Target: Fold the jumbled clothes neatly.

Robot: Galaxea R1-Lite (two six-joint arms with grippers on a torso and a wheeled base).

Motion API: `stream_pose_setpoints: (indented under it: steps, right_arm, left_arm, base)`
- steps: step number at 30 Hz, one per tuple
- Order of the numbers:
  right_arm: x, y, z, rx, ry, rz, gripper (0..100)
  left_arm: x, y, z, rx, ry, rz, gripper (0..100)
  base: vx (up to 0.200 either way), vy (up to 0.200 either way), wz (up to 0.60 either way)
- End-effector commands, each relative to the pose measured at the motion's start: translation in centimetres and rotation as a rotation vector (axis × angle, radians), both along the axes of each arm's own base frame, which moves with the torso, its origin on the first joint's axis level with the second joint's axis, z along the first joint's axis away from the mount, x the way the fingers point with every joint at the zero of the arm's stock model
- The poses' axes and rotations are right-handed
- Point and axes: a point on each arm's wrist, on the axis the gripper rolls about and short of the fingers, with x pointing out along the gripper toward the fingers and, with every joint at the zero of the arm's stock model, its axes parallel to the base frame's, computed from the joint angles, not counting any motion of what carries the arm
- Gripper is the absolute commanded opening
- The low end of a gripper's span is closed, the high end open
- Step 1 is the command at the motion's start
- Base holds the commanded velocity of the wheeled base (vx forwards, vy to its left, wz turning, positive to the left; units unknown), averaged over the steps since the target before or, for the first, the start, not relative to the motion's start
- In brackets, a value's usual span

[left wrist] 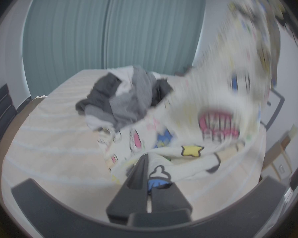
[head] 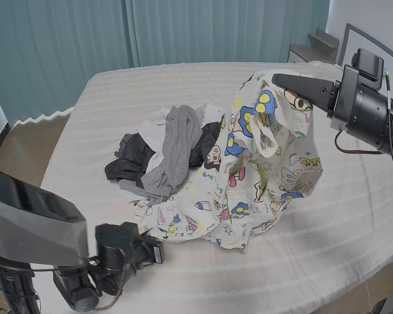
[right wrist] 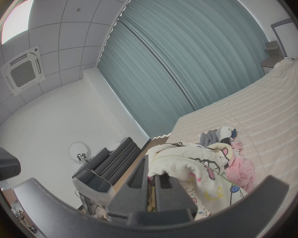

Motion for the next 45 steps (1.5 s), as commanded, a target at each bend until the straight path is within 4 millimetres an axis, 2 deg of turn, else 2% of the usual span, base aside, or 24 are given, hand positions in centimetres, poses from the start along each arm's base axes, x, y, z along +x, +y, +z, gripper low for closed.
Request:
stream_pose_setpoints:
  steps: [1, 10, 11, 13, 15, 16, 18, 23, 27, 29, 31, 37, 42, 45]
  right_arm:
    - [-0.9, -2.8, -1.8, -0.032, 0.026, -0.077, 0]
    - [-0.6, -5.1, -2.3, -0.065, 0.004, -0.189, 0]
    - [-0.6, -5.1, -2.3, -0.065, 0.004, -0.189, 0]
    - [-1.4, -5.9, -2.2, -0.089, -0.039, -0.206, 0]
    - [-1.7, -6.1, -2.3, -0.105, -0.056, -0.211, 0]
    - [-2.3, -6.4, -2.2, -0.127, -0.098, -0.218, 0]
    - [-2.9, -6.7, -1.8, -0.141, -0.141, -0.222, 0]
    - [-4.6, -7.6, 0.1, -0.087, -0.256, -0.236, 0]
    - [-5.7, -8.2, 0.7, -0.059, -0.293, -0.232, 0]
    - [-6.0, -8.2, 0.5, -0.058, -0.291, -0.226, 0]
    - [-6.3, -8.3, -0.9, -0.078, -0.263, -0.216, 0]
    - [-7.6, -9.0, -0.7, -0.054, -0.283, -0.208, 0]
    - [-7.9, -9.1, -0.8, -0.05, -0.281, -0.205, 0]
    - [-8.0, -9.2, -1.1, -0.054, -0.277, -0.203, 0]
  left_arm:
    - [-0.5, 5.5, 8.6, -0.213, -0.244, 0.058, 0]
    - [0.3, 8.7, 15.7, -0.311, -0.496, 0.149, 0]
    - [0.3, 8.7, 15.7, -0.311, -0.496, 0.149, 0]
    - [-0.1, 9.2, 18.8, -0.327, -0.543, 0.161, 0]
    - [-0.4, 9.3, 19.7, -0.329, -0.547, 0.161, 0]
    - [-0.9, 9.5, 20.9, -0.328, -0.554, 0.16, 0]
    - [-1.3, 9.6, 22.1, -0.333, -0.565, 0.161, 0]
    - [-2.5, 10.1, 25.4, -0.34, -0.639, 0.163, 0]
    - [-3.7, 10.5, 26.4, -0.293, -0.67, 0.162, 0]
    - [-4.0, 10.6, 26.4, -0.287, -0.671, 0.161, 0]
    - [-4.4, 10.6, 25.7, -0.275, -0.644, 0.16, 0]
    - [-5.7, 11.1, 26.6, -0.295, -0.687, 0.161, 0]
    - [-6.0, 11.1, 26.6, -0.299, -0.689, 0.168, 0]
    - [-6.0, 11.1, 26.5, -0.297, -0.685, 0.169, 0]
  base:
    - [0.0, 0.0, 0.0]
    - [0.0, 0.0, 0.0]
    - [0.0, 0.0, 0.0]
    - [0.0, 0.0, 0.0]
    - [0.0, 0.0, 0.0]
    - [0.0, 0.0, 0.0]
    - [0.0, 0.0, 0.0]
    - [0.0, 0.0, 0.0]
    - [0.0, 0.0, 0.0]
    - [0.0, 0.0, 0.0]
    - [0.0, 0.0, 0.0]
    - [0.0, 0.0, 0.0]
    - [0.0, 0.0, 0.0]
    - [-0.2, 0.0, 0.0]
